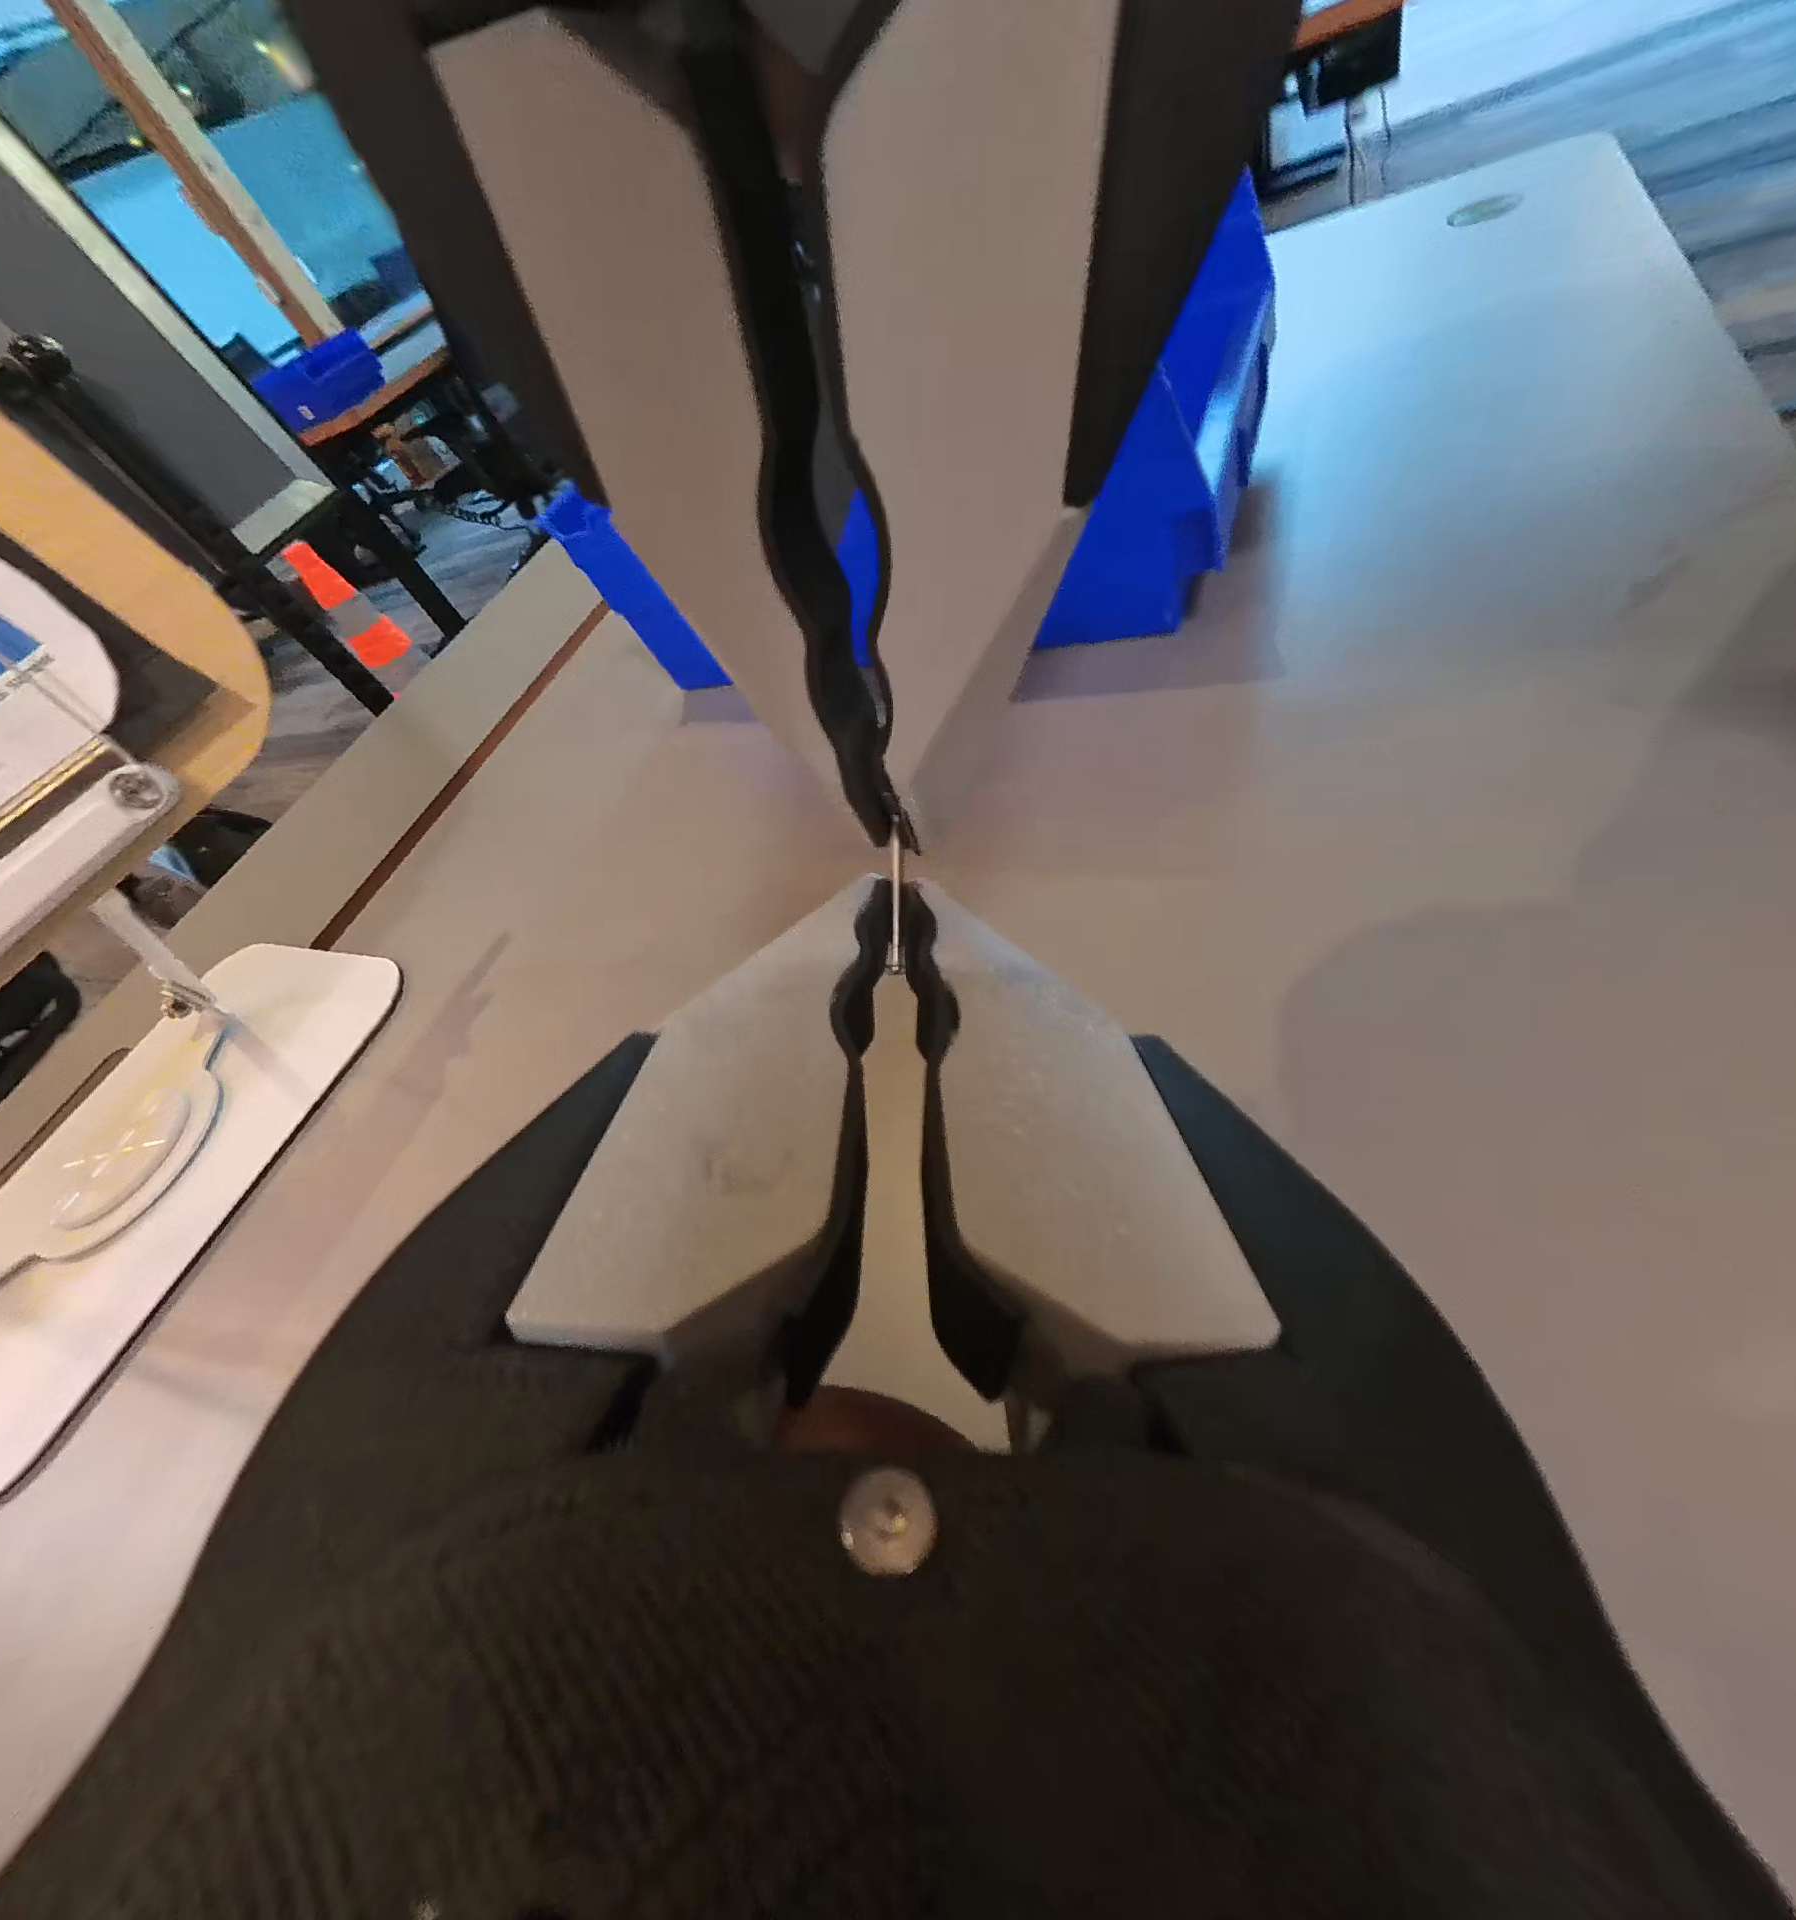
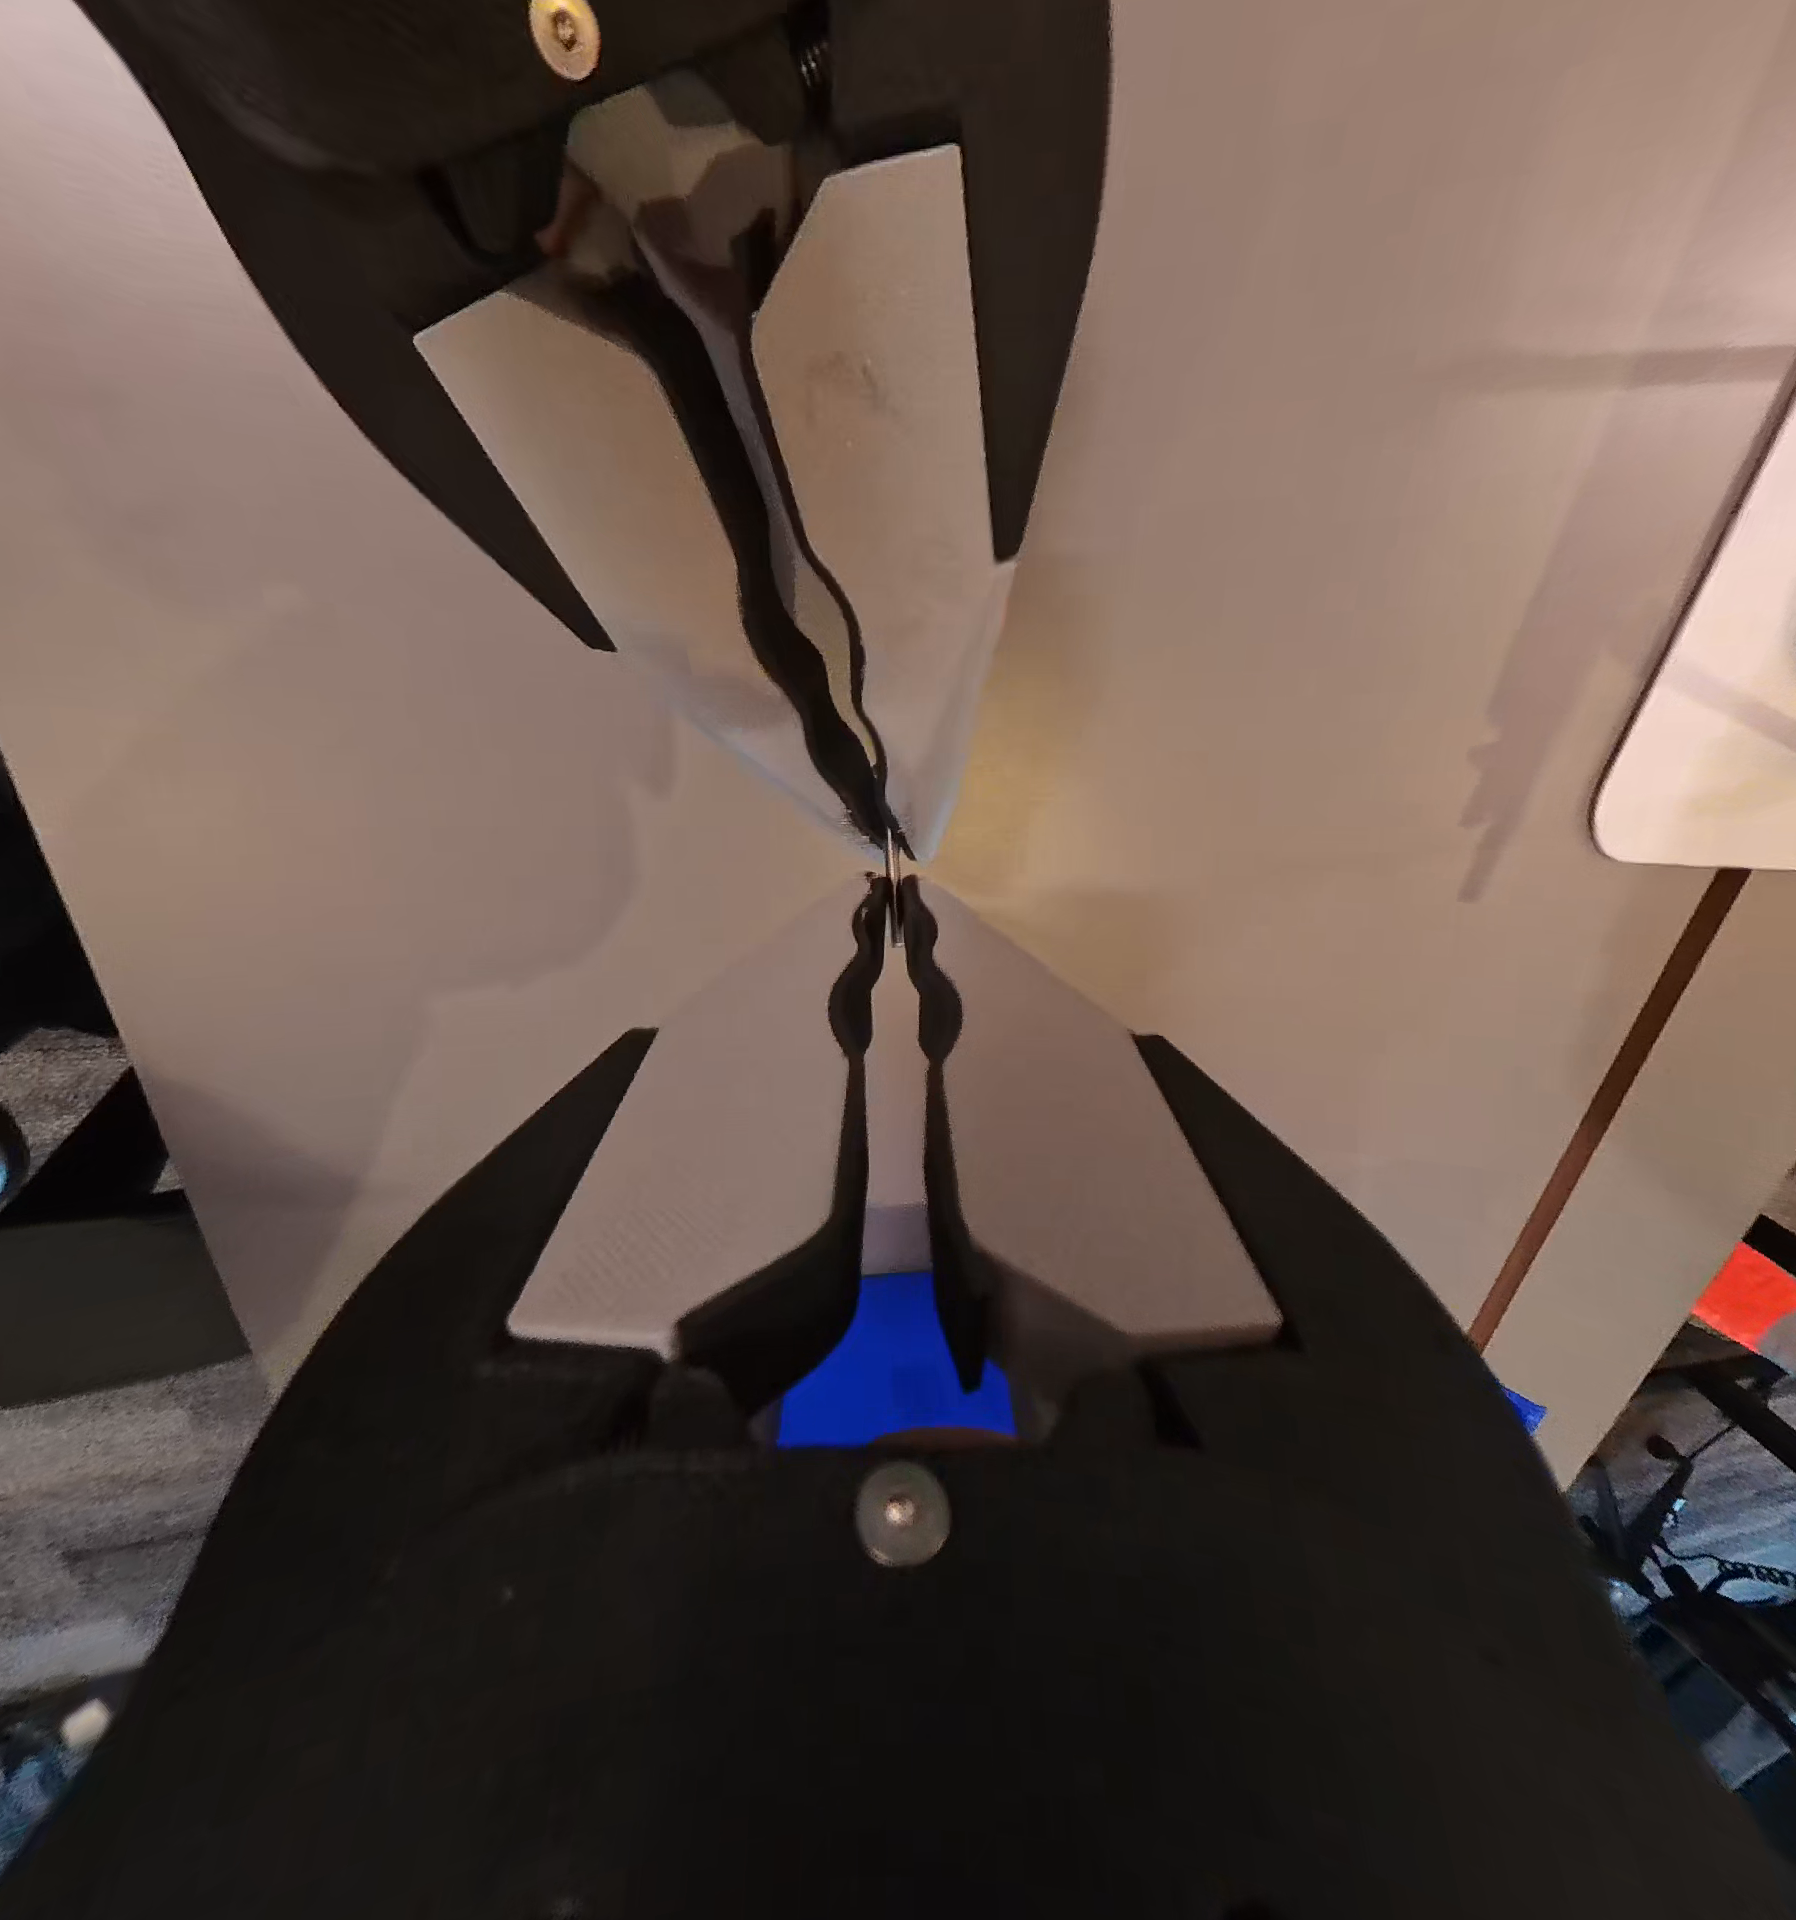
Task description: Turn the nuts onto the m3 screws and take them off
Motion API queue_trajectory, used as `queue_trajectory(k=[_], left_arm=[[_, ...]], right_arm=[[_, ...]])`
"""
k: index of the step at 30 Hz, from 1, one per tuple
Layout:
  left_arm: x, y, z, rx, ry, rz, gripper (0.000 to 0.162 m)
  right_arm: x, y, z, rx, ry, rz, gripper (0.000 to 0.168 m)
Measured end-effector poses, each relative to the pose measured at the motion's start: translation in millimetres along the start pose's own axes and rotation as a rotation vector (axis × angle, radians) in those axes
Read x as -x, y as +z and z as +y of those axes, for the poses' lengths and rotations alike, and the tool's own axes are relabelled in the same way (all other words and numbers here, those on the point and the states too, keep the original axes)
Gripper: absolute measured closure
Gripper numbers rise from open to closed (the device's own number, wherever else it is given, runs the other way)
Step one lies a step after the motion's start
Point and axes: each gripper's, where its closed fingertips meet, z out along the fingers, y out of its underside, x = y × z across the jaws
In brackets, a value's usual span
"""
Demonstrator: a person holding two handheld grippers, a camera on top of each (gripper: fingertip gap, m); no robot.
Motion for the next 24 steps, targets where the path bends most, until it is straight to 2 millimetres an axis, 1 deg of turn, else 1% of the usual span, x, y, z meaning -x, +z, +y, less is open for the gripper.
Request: queue_trajectory(k=[1, 4, 6, 8, 9, 12, 15, 17, 20, 22, 24], left_arm=[[3, -1, -2, -0.017, -0.025, -0.004, 0.162], [9, -7, -12, -0.095, -0.132, 0.022, 0.162], [14, -12, -19, -0.150, -0.191, 0.031, 0.162], [17, -16, -25, -0.202, -0.253, 0.046, 0.162], [19, -17, -27, -0.221, -0.276, 0.047, 0.162], [22, -22, -32, -0.271, -0.327, 0.054, 0.162], [20, -24, -37, -0.309, -0.359, 0.076, 0.162], [19, -24, -39, -0.329, -0.375, 0.088, 0.162], [18, -27, -45, -0.379, -0.413, 0.117, 0.162], [17, -28, -49, -0.400, -0.433, 0.130, 0.162], [16, -29, -51, -0.412, -0.442, 0.138, 0.162]], right_arm=[[-4, -2, -1, -0.025, 0.015, 0.016, 0.168], [-9, -14, -8, -0.175, 0.083, 0.018, 0.166], [-14, -24, -12, -0.321, 0.147, 0.029, 0.165], [-19, -33, -15, -0.495, 0.229, 0.041, 0.159], [-21, -36, -15, -0.578, 0.271, 0.037, 0.160], [-25, -38, -13, -0.803, 0.395, 0.023, 0.156], [-20, -47, -19, -1.047, 0.438, -0.041, 0.159], [-20, -54, -21, -1.174, 0.459, -0.064, 0.161], [-21, -71, -23, -1.378, 0.495, -0.130, 0.165], [-18, -73, -26, -1.447, 0.505, -0.201, 0.165], [-17, -67, -31, -1.450, 0.517, -0.221, 0.163]])
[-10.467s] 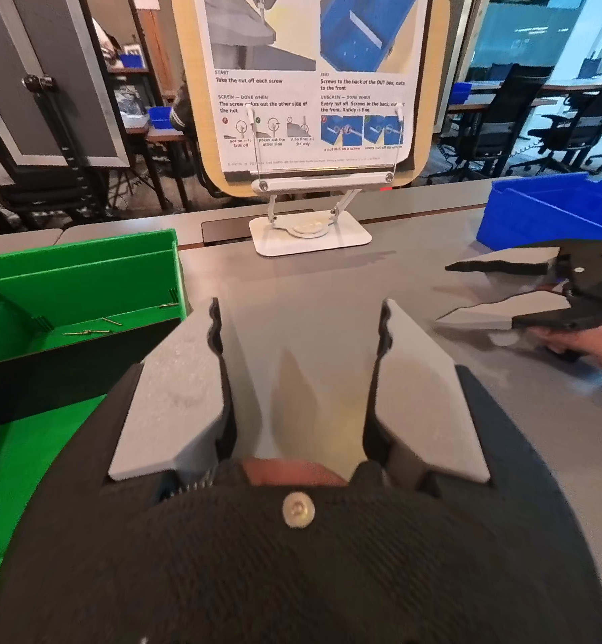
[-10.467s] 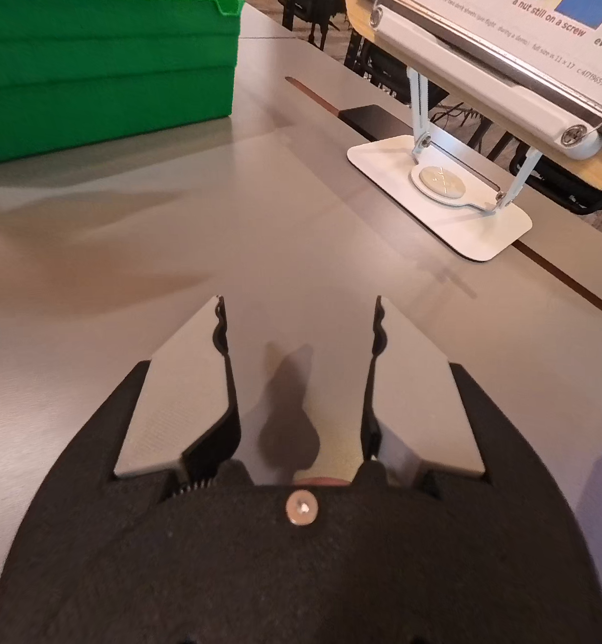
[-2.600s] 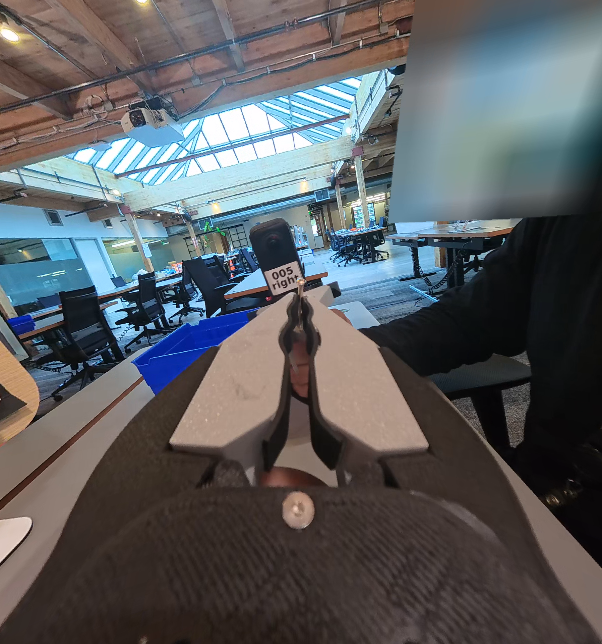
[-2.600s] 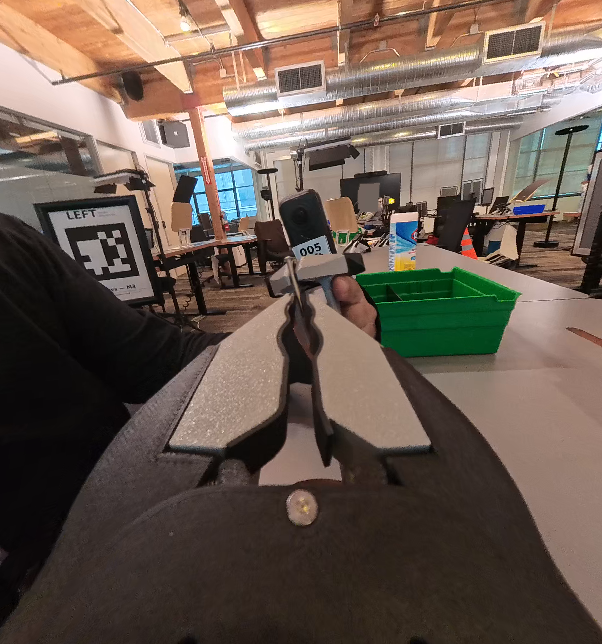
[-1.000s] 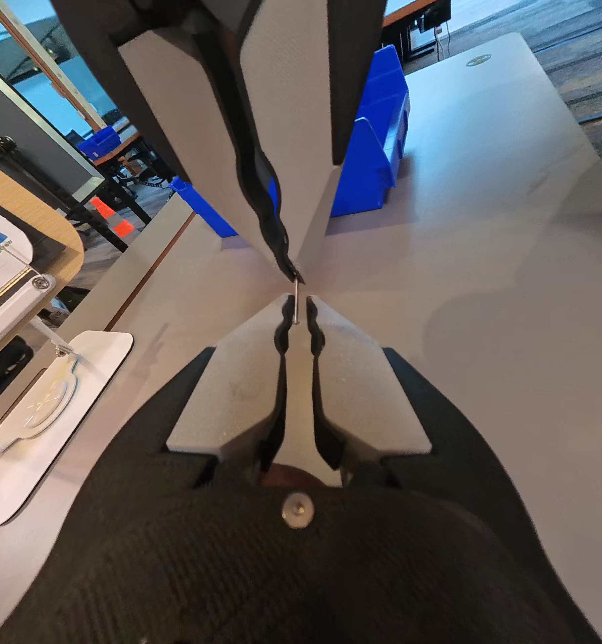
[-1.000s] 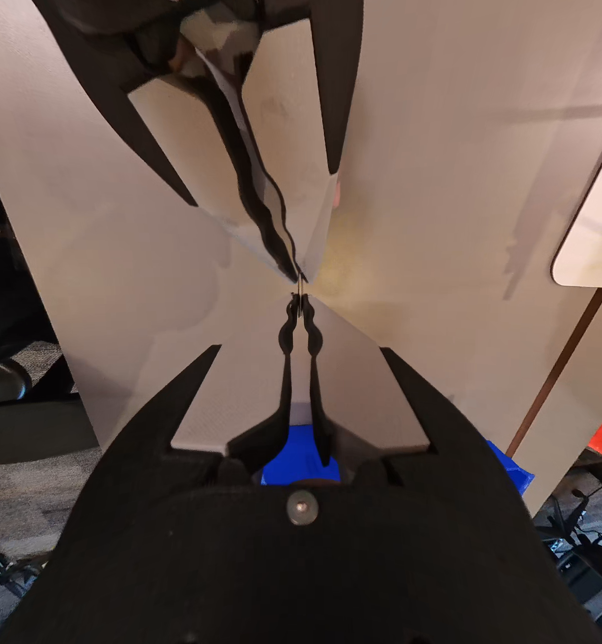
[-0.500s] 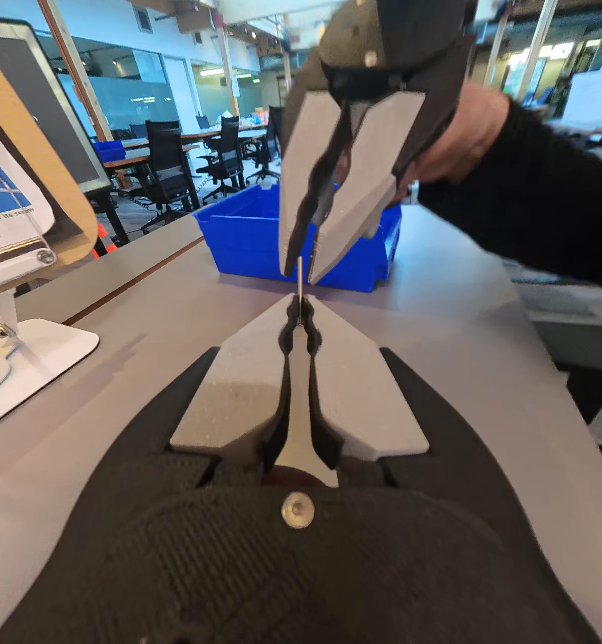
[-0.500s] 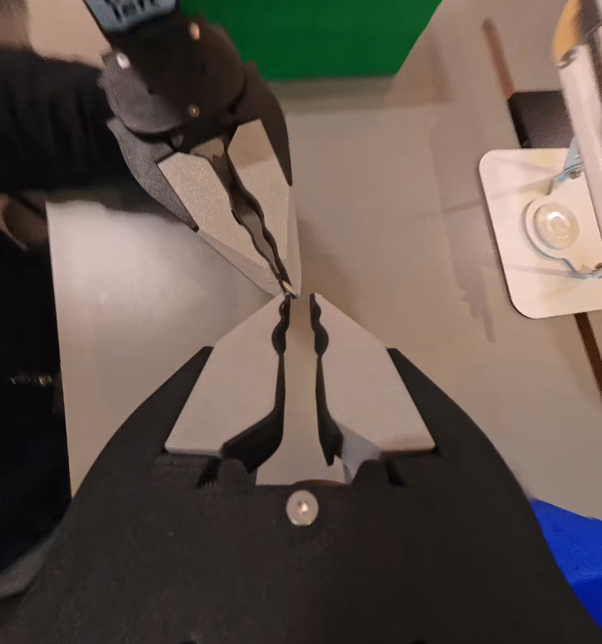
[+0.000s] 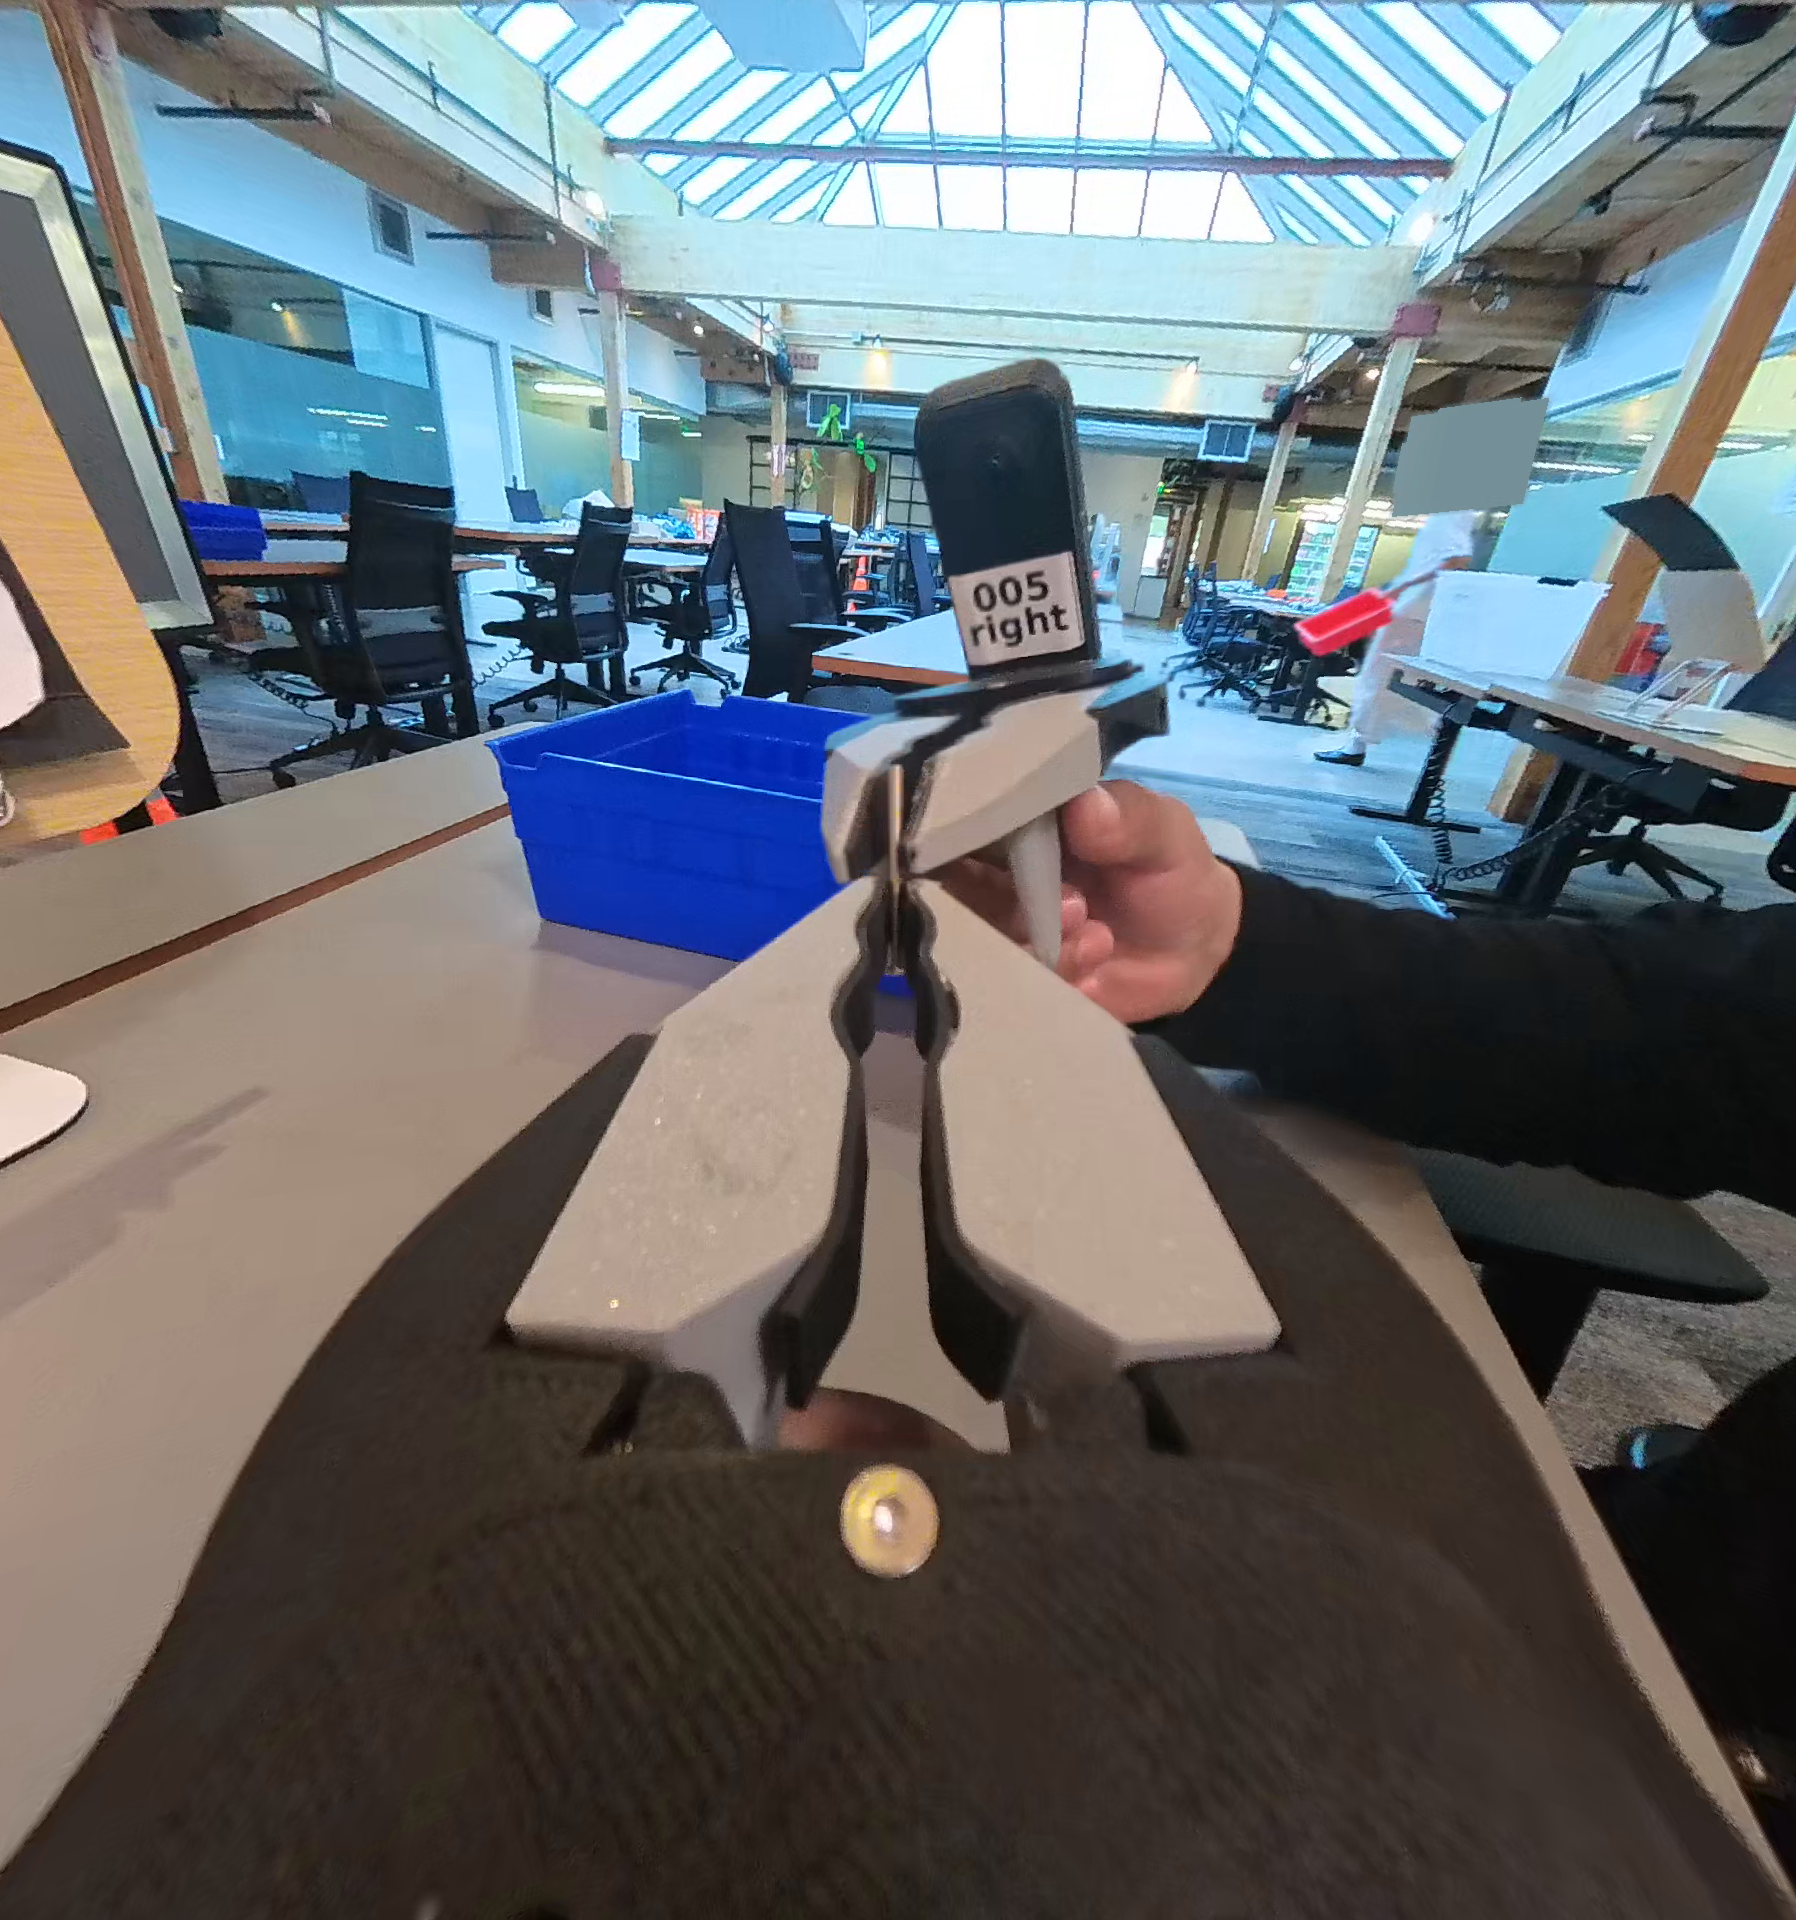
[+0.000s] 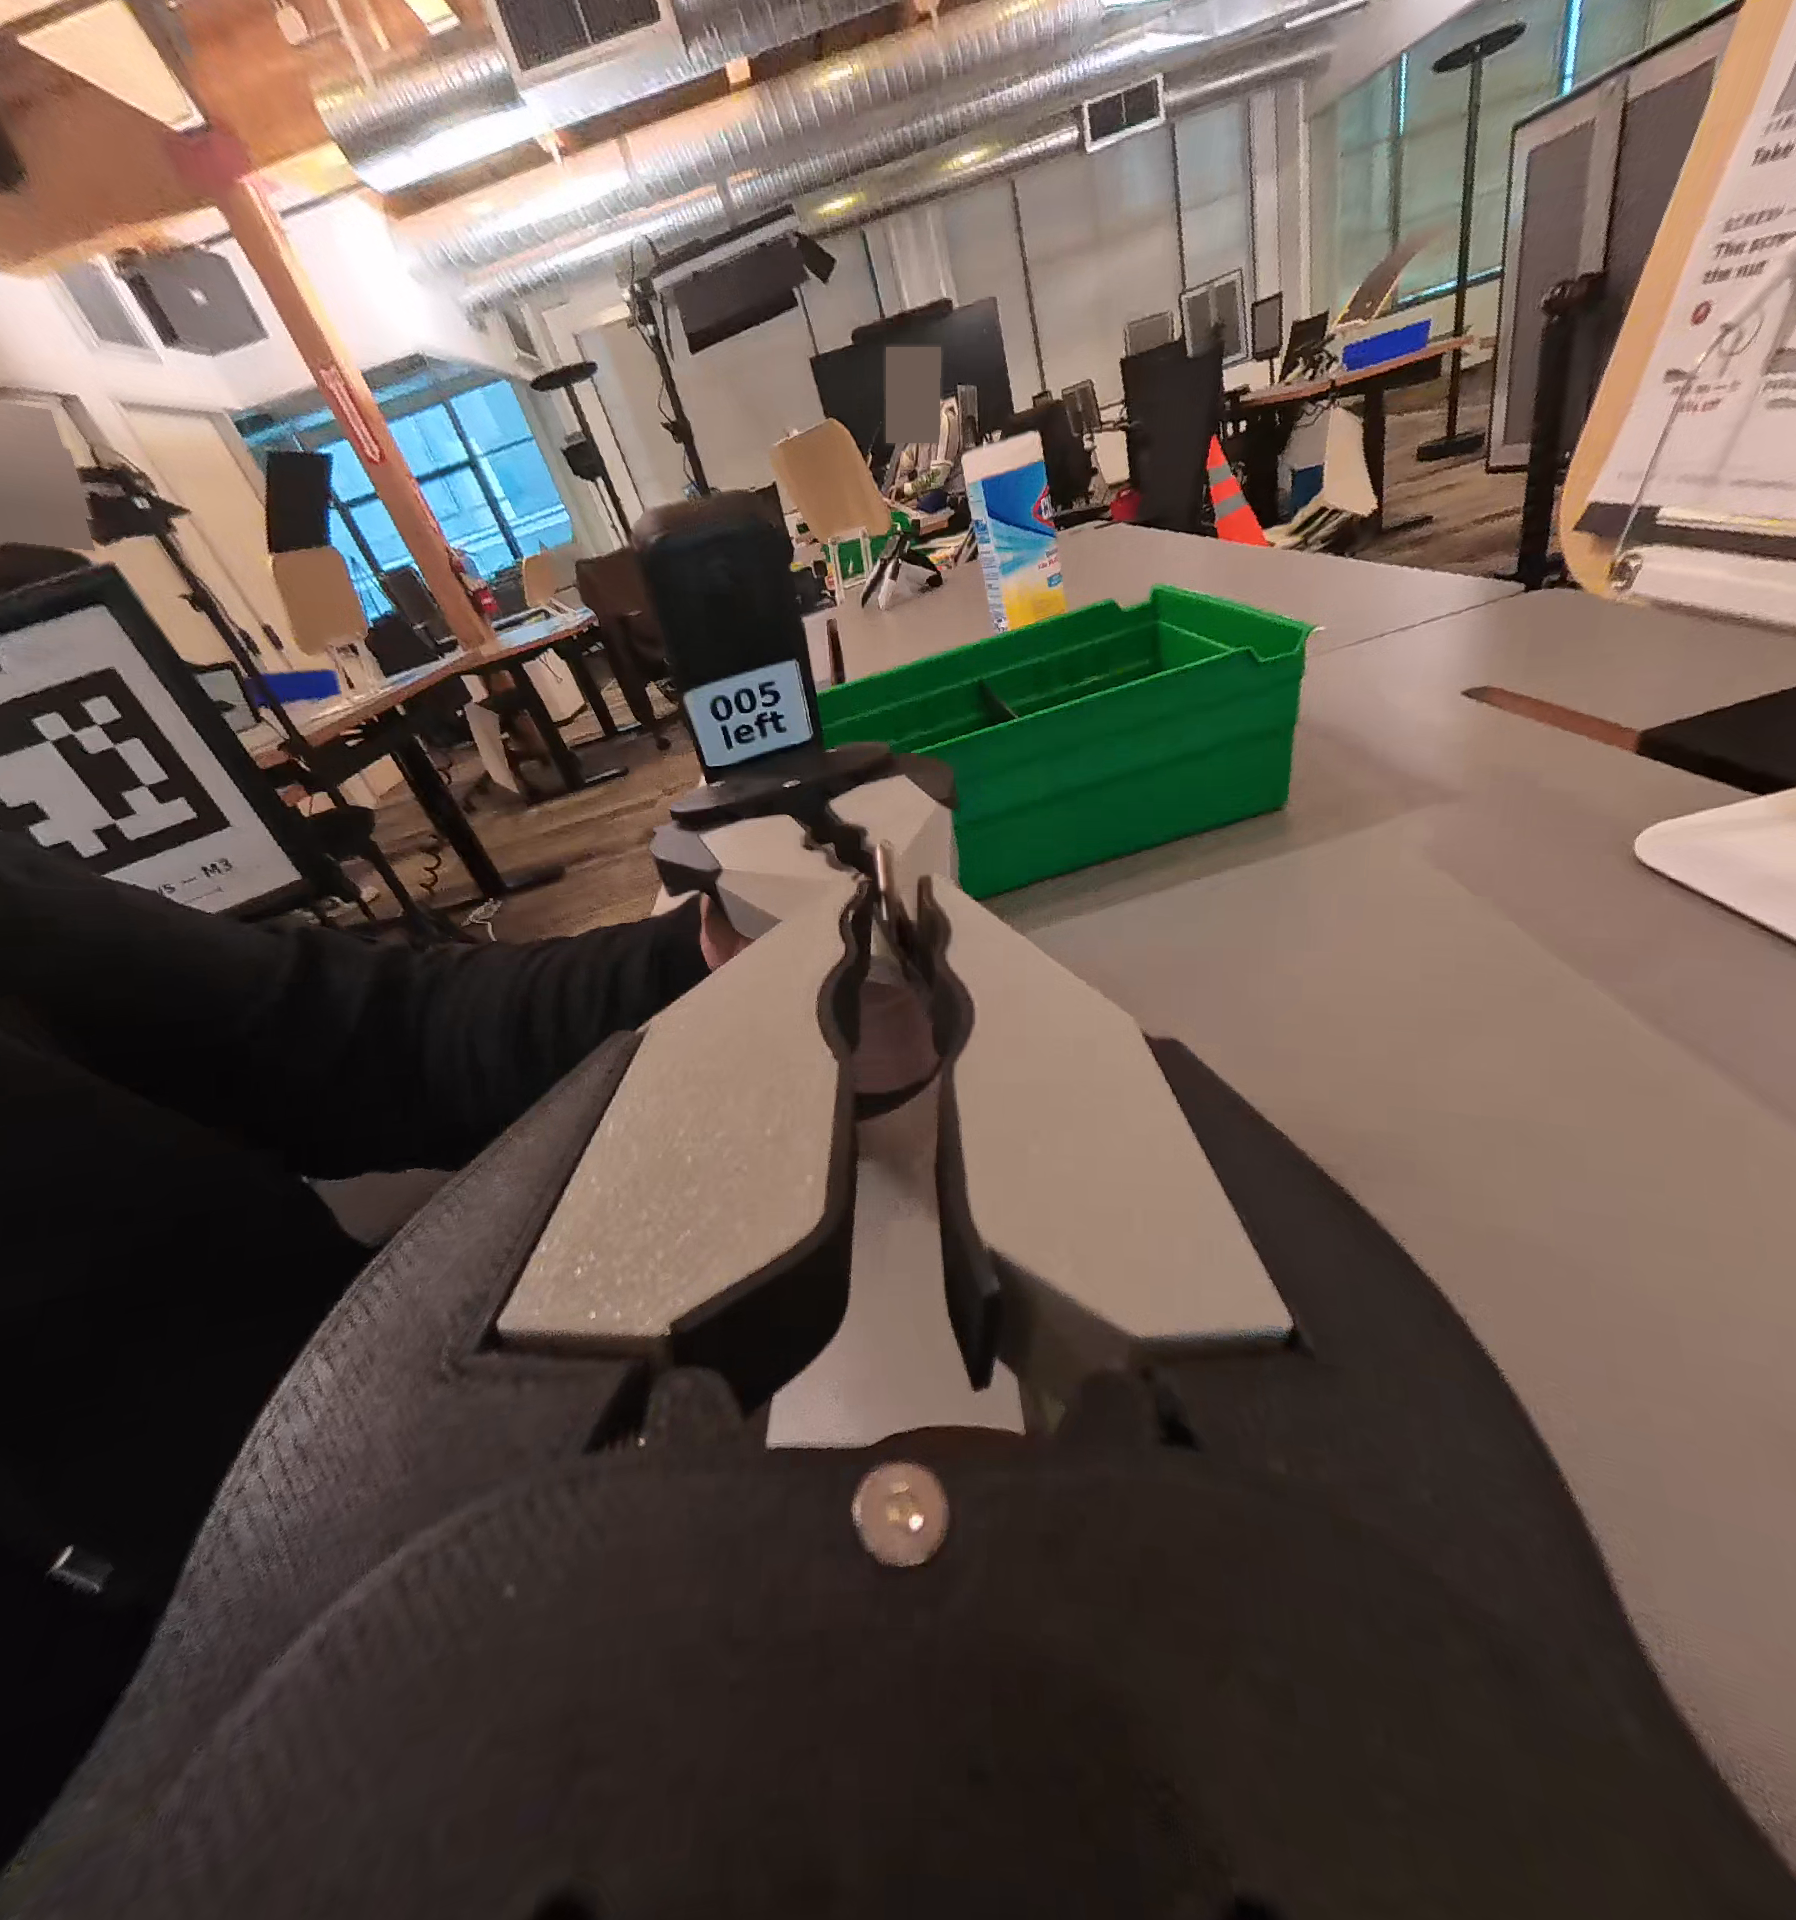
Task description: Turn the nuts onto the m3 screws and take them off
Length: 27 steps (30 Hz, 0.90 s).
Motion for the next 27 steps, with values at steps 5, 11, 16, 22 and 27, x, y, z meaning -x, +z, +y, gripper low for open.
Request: queue_trajectory(k=[5, 11, 16, 22, 27], left_arm=[[-2, 1, -2, -0.015, -0.019, 0.011, 0.162], [2, -1, 3, 0.009, -0.032, 0.005, 0.162], [0, 2, 7, 0.032, -0.020, 0.004, 0.162], [3, 2, 10, 0.049, -0.009, -0.013, 0.162], [4, 2, 12, 0.055, -0.008, -0.012, 0.162]], right_arm=[[4, 10, -4, -0.041, 0.000, -0.018, 0.168], [0, 17, -1, 0.021, -0.022, 0.005, 0.168], [0, 21, 6, 0.118, -0.060, 0.021, 0.168], [-2, 19, 7, 0.097, -0.043, 0.015, 0.168], [-4, 15, 8, 0.094, -0.048, 0.022, 0.168]])
